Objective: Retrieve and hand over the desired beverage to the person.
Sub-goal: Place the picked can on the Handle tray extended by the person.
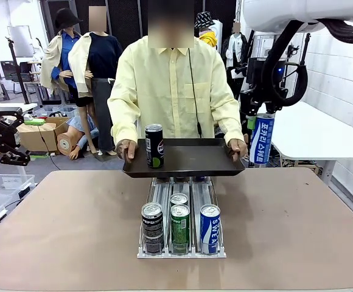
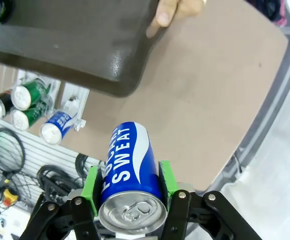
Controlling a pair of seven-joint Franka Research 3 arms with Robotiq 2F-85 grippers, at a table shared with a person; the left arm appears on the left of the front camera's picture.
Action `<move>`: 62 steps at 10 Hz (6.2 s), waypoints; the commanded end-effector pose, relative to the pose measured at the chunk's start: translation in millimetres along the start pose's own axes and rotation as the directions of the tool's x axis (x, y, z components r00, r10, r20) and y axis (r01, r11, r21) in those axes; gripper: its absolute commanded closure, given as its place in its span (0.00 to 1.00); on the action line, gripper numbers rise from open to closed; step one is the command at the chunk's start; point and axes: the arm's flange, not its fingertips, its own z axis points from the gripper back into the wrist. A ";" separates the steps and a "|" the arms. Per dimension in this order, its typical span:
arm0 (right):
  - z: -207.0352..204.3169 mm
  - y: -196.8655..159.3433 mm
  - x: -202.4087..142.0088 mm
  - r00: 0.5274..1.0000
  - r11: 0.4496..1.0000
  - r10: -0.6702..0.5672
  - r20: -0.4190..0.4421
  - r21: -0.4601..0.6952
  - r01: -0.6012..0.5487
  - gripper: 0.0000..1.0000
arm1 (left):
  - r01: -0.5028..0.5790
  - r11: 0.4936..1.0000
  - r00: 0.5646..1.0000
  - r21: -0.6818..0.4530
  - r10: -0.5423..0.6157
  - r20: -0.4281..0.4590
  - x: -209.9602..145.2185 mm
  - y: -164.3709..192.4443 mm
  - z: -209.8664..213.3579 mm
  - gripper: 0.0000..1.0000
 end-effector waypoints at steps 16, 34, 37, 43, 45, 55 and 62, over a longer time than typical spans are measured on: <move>-47.6 59.8 115.6 0.983 0.987 0.149 0.104 -0.074 -0.142 1.00 | 0.003 1.000 1.000 -0.010 -0.003 0.007 -1.5 -1.9 1.2 0.00; -79.5 56.9 126.2 0.986 0.987 0.158 0.061 -0.027 -0.157 0.64 | 0.003 1.000 1.000 -0.010 -0.003 0.007 -1.5 -1.9 1.2 0.00; -77.0 56.0 125.4 0.985 0.987 0.157 0.065 -0.029 -0.155 0.05 | 0.003 1.000 1.000 -0.010 -0.003 0.007 -1.5 -1.9 1.2 0.00; -61.1 51.4 117.3 0.985 0.987 0.154 0.083 -0.049 -0.150 0.00 | 0.003 1.000 1.000 -0.010 -0.003 0.007 -1.5 -1.9 1.2 0.00; -44.4 52.0 106.4 0.983 0.986 0.157 0.096 -0.074 -0.150 0.00 | 0.003 1.000 1.000 -0.010 -0.003 0.007 -1.5 -1.9 1.2 0.00; -31.6 53.2 100.0 0.984 0.987 0.149 0.093 -0.070 -0.143 0.00 | 0.003 1.000 1.000 -0.010 -0.003 0.007 -1.5 -1.9 1.2 0.00; -19.2 45.5 84.4 0.986 0.993 0.116 0.116 -0.028 -0.113 0.00 | 0.003 1.000 1.000 -0.010 -0.003 0.007 -1.5 -1.9 1.2 0.00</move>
